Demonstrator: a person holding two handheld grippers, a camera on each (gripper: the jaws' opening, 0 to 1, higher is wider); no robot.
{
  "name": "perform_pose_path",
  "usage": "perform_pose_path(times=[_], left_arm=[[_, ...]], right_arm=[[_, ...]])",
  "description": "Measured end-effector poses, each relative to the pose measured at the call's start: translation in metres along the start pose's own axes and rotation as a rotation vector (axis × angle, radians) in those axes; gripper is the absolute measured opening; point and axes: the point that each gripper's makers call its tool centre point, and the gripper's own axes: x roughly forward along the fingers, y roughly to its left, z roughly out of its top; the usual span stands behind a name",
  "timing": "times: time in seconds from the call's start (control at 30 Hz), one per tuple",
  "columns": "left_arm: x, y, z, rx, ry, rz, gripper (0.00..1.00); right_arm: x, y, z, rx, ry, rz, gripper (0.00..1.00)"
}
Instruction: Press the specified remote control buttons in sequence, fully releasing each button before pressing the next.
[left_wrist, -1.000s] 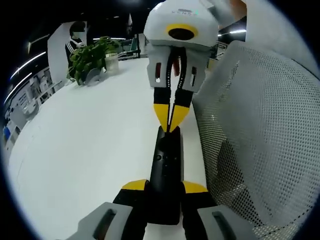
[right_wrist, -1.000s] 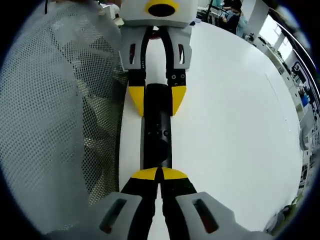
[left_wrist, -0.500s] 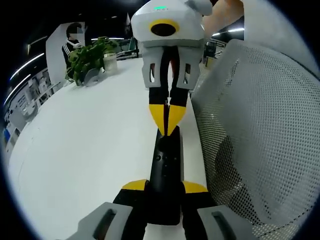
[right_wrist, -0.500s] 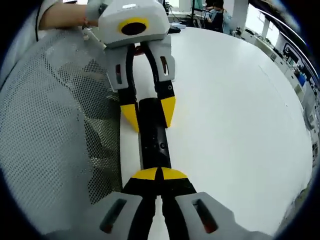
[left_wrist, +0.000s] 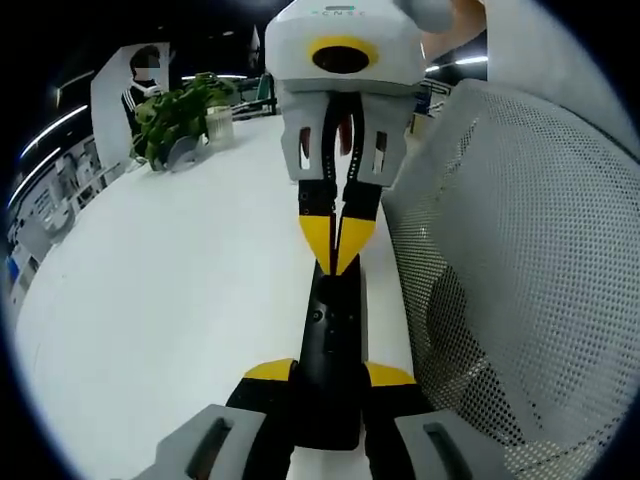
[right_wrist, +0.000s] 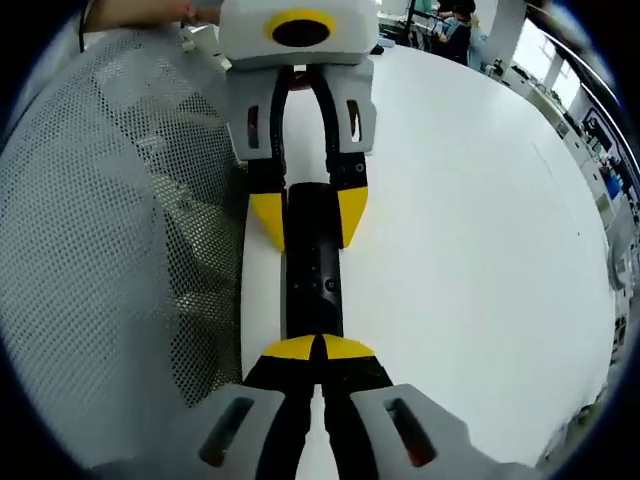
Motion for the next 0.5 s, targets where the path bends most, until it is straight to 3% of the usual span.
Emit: perform_pose_path(times=[0.2, 0.5], left_arm=[[0.0013, 0.0, -0.0003, 0.013, 0.013, 0.0, 0.25], [0.0006, -0.0003, -0.0004, 0.003, -0.007, -0.007, 0.25]], right_arm=[[0.0009, 0.0005, -0.0001, -0.061, 0.016, -0.022, 0.0], [0.0005, -0.0013, 0.0, 0.024, -0.012, -0.023, 0.0]])
